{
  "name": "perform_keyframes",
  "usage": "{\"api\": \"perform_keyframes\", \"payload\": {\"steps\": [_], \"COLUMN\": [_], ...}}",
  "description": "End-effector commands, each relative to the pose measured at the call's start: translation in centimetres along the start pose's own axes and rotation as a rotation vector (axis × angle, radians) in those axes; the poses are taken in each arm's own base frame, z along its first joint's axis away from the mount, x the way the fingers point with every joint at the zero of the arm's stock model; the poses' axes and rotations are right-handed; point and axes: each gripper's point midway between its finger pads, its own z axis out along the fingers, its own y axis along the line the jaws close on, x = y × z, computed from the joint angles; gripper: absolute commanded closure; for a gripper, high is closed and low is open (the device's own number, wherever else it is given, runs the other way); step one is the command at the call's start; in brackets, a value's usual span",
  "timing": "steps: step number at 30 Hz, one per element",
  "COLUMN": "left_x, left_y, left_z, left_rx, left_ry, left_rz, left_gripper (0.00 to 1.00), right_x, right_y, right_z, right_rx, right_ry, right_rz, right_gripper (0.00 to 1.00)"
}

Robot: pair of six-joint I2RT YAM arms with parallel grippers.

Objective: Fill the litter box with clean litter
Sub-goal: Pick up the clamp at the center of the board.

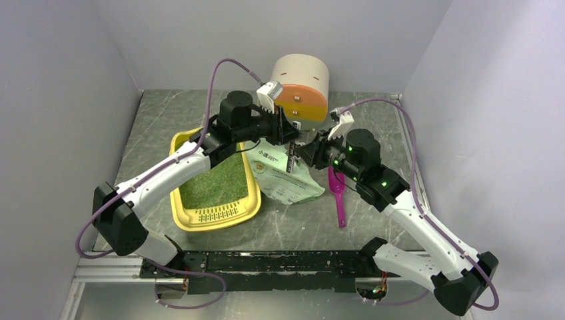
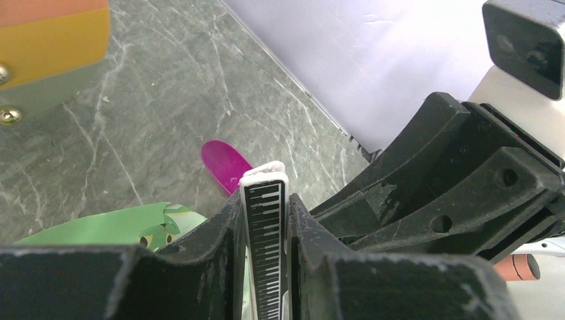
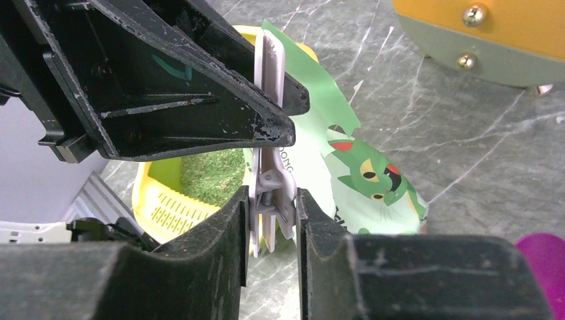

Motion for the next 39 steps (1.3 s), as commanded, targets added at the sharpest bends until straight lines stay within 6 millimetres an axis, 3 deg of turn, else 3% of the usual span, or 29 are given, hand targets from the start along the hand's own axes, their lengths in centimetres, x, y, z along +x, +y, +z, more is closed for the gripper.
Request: {"api": "perform_keyframes", "payload": {"steps": [1,4,7,8,12,16,20,26,28,34,39], "left_x": [-1.3,-1.3,-1.4,-1.6,-3.0,-3.4,-2.4,-1.4,-1.1,-0.1,-0.6], "left_y": [-1.3,-1.3,-1.0,-0.9,0.3,0.6,0.6,-0.5,-0.6,0.8,1.2], "left_z": [-0.9,-1.0,-1.4,-1.7,-3.3,-3.9,-2.9,-1.7,-1.6,-0.9,-1.1], "left_rx": [0.046,0.048,0.027,0.022,-0.029,0.010,0.061,0.172,0.184,0.129,0.095], "left_ry": [-0.047,-0.047,-0.055,-0.068,-0.121,-0.124,-0.091,-0.052,-0.038,-0.002,-0.038], "left_rz": [0.010,0.014,0.027,0.038,0.056,0.051,0.017,-0.017,-0.019,-0.040,-0.046], "left_gripper": [0.95,0.92,0.16,0.05,0.03,0.03,0.03,0.06,0.18,0.77,0.95], "right_x": [-0.4,-0.9,-1.2,-1.2,-1.3,-1.4,-1.8,-1.6,-1.8,-1.9,-1.7], "right_y": [0.1,0.1,0.3,0.2,-0.6,-0.1,1.3,1.1,1.2,1.9,1.6], "right_z": [-0.1,-0.1,0.0,0.0,0.0,-0.1,0.0,0.5,0.5,0.6,0.5], "right_rx": [-0.001,0.001,-0.006,0.002,0.049,0.023,-0.056,-0.045,-0.047,-0.082,-0.068], "right_ry": [-0.012,-0.027,-0.028,-0.023,-0.004,-0.012,-0.034,-0.024,-0.026,-0.028,-0.019], "right_rz": [-0.007,-0.011,-0.028,-0.033,-0.055,-0.050,-0.036,-0.036,-0.037,-0.037,-0.031], "right_gripper": [0.86,1.00,1.00,1.00,1.00,1.00,1.00,1.00,1.00,0.98,0.82]}}
